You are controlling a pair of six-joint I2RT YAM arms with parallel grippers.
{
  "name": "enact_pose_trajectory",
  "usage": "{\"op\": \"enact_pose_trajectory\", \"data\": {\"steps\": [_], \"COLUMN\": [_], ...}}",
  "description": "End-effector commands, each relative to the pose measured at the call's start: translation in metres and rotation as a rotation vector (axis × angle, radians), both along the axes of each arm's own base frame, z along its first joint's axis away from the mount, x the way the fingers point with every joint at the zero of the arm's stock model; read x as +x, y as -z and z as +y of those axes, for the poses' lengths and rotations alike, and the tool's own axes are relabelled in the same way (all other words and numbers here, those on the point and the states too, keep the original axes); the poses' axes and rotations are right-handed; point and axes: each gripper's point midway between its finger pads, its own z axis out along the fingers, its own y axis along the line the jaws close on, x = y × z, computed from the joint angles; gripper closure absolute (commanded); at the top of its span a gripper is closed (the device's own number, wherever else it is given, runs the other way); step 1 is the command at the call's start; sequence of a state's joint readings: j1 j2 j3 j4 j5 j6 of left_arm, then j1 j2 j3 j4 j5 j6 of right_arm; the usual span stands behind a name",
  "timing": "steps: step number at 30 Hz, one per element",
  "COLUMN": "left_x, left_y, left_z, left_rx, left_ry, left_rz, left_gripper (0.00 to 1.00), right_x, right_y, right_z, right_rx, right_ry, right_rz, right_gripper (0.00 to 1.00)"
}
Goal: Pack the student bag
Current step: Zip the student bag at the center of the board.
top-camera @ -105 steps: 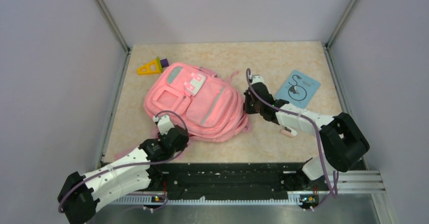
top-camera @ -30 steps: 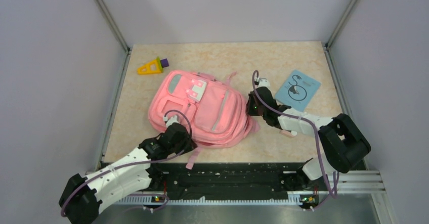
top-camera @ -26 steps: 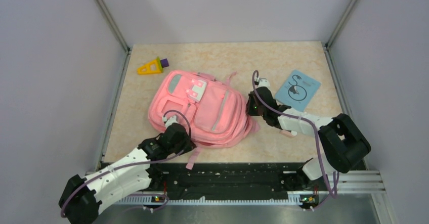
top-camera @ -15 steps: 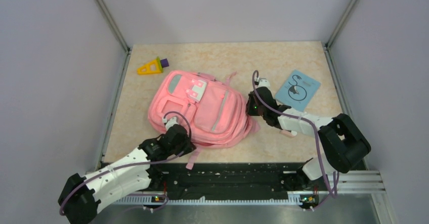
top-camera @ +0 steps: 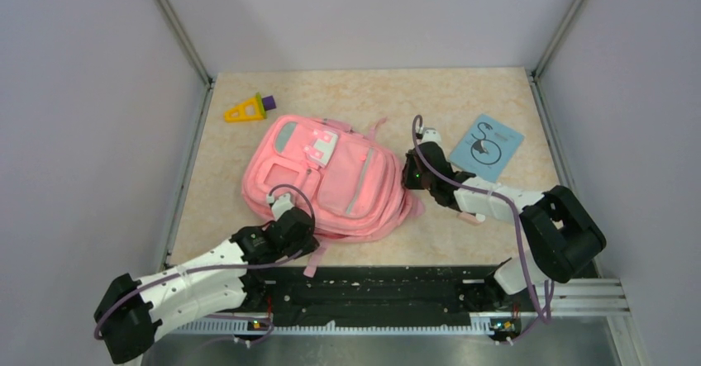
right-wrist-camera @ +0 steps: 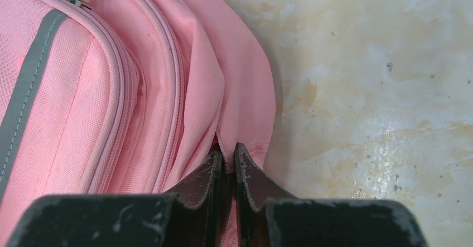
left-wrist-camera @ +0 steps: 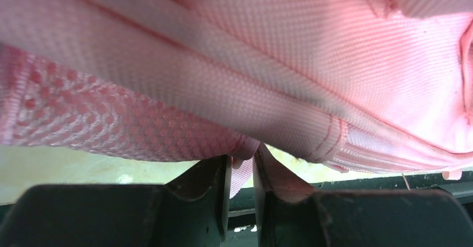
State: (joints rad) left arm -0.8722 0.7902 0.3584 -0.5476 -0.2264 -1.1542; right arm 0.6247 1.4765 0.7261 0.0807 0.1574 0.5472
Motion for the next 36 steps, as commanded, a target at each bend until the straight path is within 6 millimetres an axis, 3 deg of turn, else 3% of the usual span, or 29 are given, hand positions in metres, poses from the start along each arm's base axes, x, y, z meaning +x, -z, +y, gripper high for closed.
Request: {"op": "enact_pose_trajectory", "data": {"steps": [1,6,11,24,30,36], "left_x": [0.017,0.022,0.021,0.011,0.013,0.012], "left_y": [-0.015,-0.016,-0.017,-0.035,-0.053,-0.058], "left_z": [0.001,0.002,-0.002,-0.025,-0.053,-0.083], "left_rx": [0.015,0.027,0.015,-0.067,-0.124,-0.135], "left_ry": [-0.049,-0.058,-0.036,0.052,0.109,0.175], "left_rz": [-0.067,-0.089,-0.088,-0.076,-0.091,-0.082], "left_gripper": [0.76,0.83,1.00,1.00,1.00,1.00], "right_x": [-0.005,-0.006,-0.005,-0.005,-0.005,-0.006], "right_y": [-0.009,-0.009,-0.009,-0.004,-0.002,-0.002], "right_z": [0.018,0.018,0.019,0.026,0.023,0.020], "right_rx": [0.075,0.076,0.077,0.120,0.141,0.164], "right_ry": [-0.047,-0.052,-0.053,-0.053,-0.023,0.020], "right_rz": [-0.006,-0.005,-0.005,0.007,-0.004,-0.032], "right_gripper": [0.93,0.93,0.94,0.97,1.00,1.00]}}
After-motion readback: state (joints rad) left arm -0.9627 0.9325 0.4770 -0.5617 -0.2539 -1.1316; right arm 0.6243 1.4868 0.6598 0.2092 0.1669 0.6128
